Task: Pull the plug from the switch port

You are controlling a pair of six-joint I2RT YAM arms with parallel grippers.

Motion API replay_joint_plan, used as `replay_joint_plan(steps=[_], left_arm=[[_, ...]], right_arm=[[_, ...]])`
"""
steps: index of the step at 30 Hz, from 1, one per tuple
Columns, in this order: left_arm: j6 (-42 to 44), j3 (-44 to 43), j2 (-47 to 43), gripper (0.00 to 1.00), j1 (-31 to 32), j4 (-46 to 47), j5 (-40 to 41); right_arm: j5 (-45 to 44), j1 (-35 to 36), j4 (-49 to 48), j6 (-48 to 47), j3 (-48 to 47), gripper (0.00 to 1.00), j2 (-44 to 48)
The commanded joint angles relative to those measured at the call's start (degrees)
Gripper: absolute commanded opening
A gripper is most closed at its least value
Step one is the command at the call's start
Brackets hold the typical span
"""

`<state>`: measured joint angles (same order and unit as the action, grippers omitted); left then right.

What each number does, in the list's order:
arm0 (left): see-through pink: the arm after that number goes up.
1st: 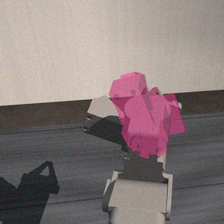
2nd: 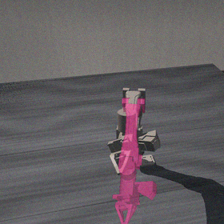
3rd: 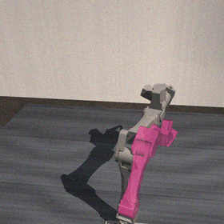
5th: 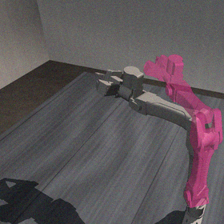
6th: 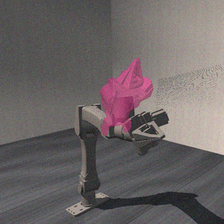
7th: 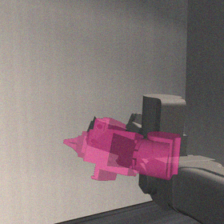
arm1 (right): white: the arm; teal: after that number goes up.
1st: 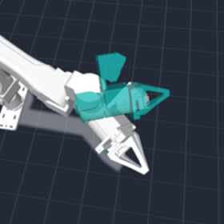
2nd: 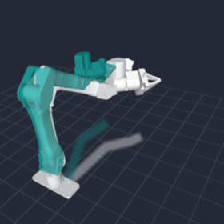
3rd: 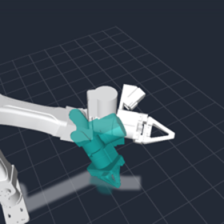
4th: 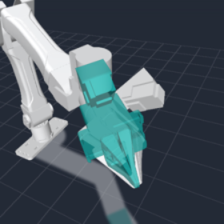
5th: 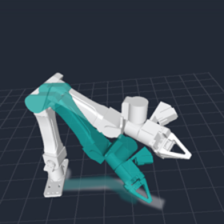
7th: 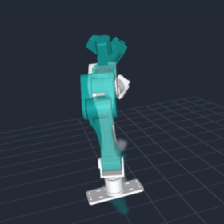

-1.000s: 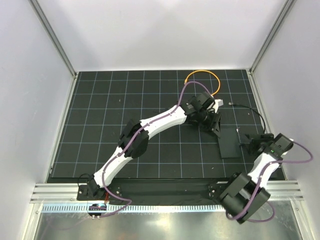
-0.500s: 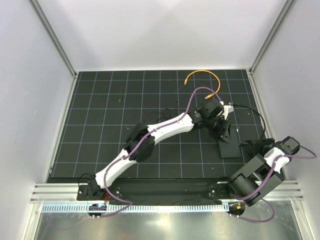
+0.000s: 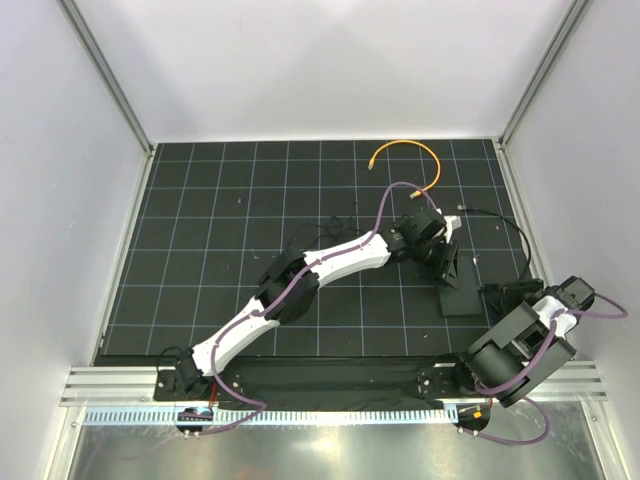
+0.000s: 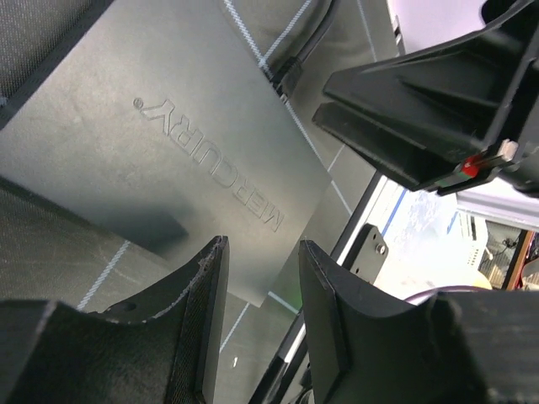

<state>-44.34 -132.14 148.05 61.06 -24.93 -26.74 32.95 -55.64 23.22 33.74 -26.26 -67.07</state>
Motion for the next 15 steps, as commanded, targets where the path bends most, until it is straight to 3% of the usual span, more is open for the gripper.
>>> replay_joint_plan(steps=[1,15], left_arm=[[-1.28,-3.57,0.22,0.43,0.03,4.19,0.55],[-3.30,-4.97,2.33,0.43,0.03,5.59,0.55]], right_arm=[[2.82,-0.35,-3.36,-1.13,0.42,0.46,-0.95],[4.58,-0.35,-7.57,1.60,3.41,0.42,-1.84]])
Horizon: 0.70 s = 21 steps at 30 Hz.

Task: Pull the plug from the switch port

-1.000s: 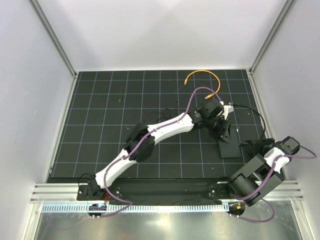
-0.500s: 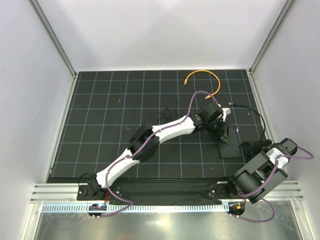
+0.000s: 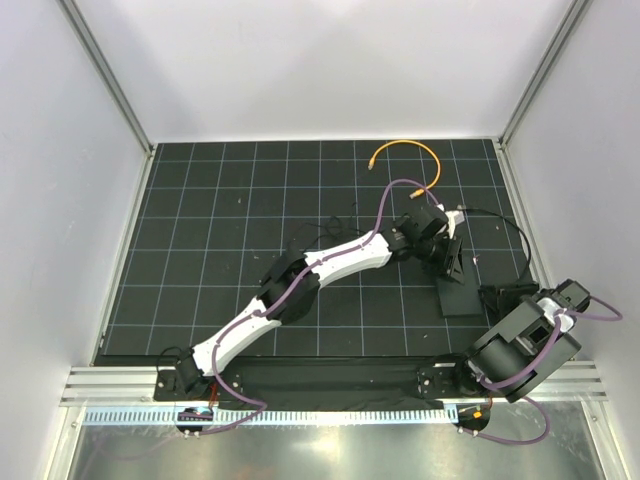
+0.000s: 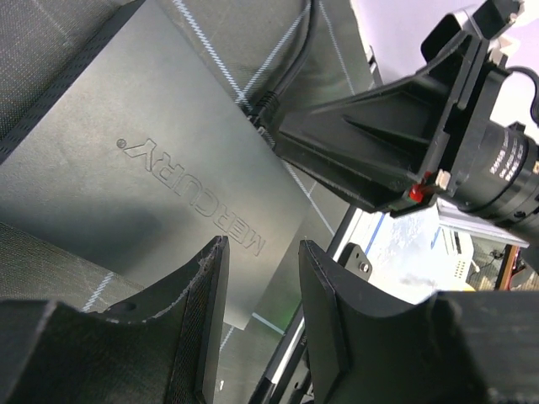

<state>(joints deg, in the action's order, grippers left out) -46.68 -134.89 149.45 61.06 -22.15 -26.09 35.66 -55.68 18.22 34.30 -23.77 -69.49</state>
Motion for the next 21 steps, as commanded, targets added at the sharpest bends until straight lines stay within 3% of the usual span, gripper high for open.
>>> replay_joint_plan(steps=[1,21], left_arm=[[-1.14,-2.31,0.93,0.43,0.03,2.82,-0.28],[-3.16,-1.52,2.08,0.42,0.03,4.48,-1.07]], right_arm=[[1.61,-0.31,-2.40,1.03,0.83,0.42,0.41],[2.75,-0.31,-3.45,1.38,1.27,0.38,-1.87]])
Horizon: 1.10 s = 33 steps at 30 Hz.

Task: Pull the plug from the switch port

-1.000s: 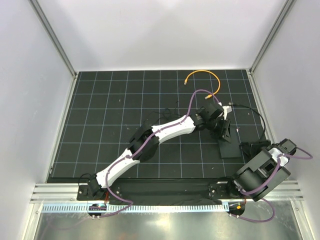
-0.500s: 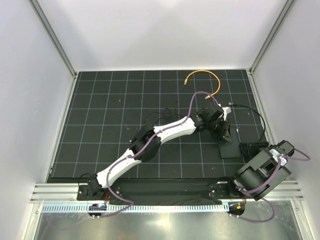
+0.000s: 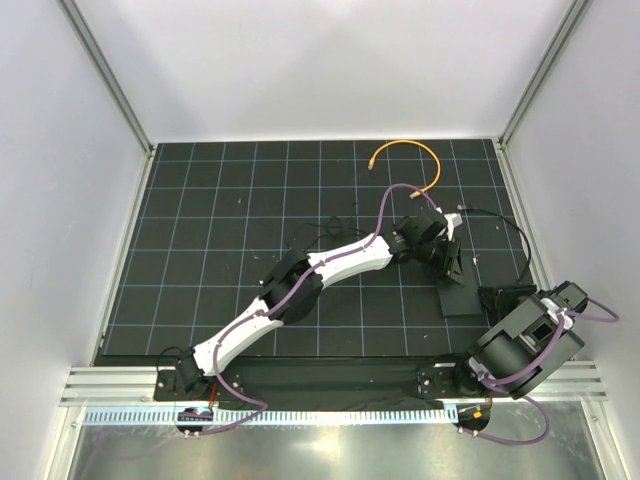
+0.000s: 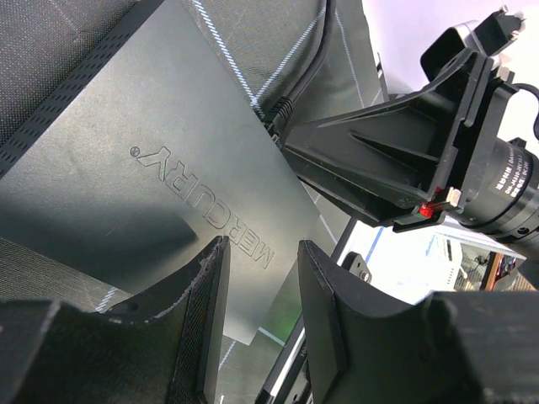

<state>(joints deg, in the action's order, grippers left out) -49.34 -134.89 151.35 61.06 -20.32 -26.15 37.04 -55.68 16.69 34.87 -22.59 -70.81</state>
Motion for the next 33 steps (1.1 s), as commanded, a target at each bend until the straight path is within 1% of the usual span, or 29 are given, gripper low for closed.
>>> replay_joint_plan(steps=[1,20,28,33], left_arm=[[-0.67,-1.43,0.18,0.42,0.03,2.74,-1.09],[-1.81,-1.17,1.32,0.41,0.03,3.18,-1.71],[-2.69,0.24,1.67,0.41,0.03,3.79,-2.41],[-2.86,0.07,1.67,0.41,0.11,3.97,-2.24]], right_arm=[[1.20,-0.31,-1.92,0.81,0.09,0.38,-0.65],[-0.82,-0.31,-2.71,1.25,-0.09,0.34,-1.53],[-0.47,-0.31,-5.26,2.22,0.09,0.36,-1.35],[0.23,-0.22,-4.73,0.46,-0.53,0.36,-2.67]])
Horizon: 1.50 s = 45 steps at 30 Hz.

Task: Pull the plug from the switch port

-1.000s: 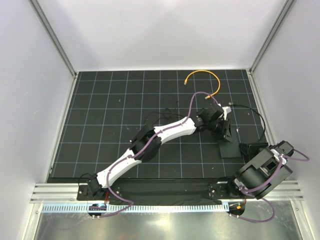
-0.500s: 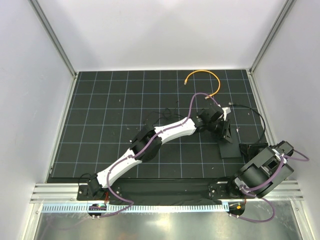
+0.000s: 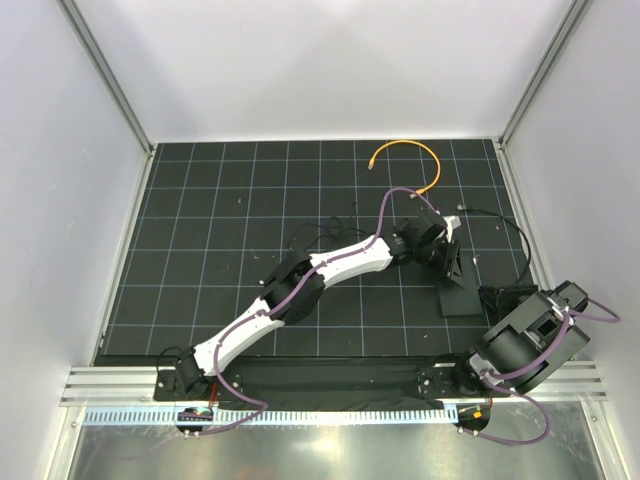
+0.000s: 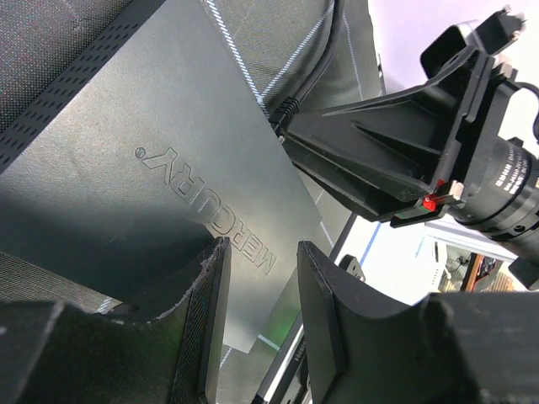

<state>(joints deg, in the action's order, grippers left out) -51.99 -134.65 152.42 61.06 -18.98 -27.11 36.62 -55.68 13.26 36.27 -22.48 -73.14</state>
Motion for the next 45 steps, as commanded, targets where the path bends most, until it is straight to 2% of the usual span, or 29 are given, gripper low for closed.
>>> replay_joint_plan(steps=[1,20,30,32,34,35,41,45], left_arm=[[-0.22,-0.09,0.60,0.41,0.11,2.55,-1.28],[-0.57,0.18,0.77,0.41,0.11,2.99,-1.45],[-0.75,0.27,1.04,0.41,0.11,2.99,-1.54],[-0.75,0.09,1.12,0.41,0.11,3.07,-1.63],[-0.84,-0.08,1.30,0.41,0.11,2.99,-1.63],[-0.84,-0.17,1.30,0.41,0.11,2.99,-1.80],[-0.83,0.18,1.56,0.41,0.11,3.07,-2.07],[-0.83,0.18,1.39,0.41,0.11,3.07,-2.24]], right_arm=[[0.47,-0.22,-1.30,-0.94,-0.64,0.36,-0.33],[-0.06,3.21,-3.50,-0.59,-0.55,0.36,-1.83],[-1.38,3.21,-3.15,-0.59,-0.55,0.27,-2.09],[-1.20,3.21,-3.58,-0.41,-0.37,0.29,-1.48],[-1.55,3.21,-3.33,-0.32,-0.55,0.37,-1.12],[-1.38,3.21,-3.15,-0.59,-0.63,0.38,-0.95],[-0.59,3.21,-1.48,-1.20,-1.08,0.39,0.72],[-0.41,3.12,-1.48,-0.94,-1.07,0.35,-0.15]])
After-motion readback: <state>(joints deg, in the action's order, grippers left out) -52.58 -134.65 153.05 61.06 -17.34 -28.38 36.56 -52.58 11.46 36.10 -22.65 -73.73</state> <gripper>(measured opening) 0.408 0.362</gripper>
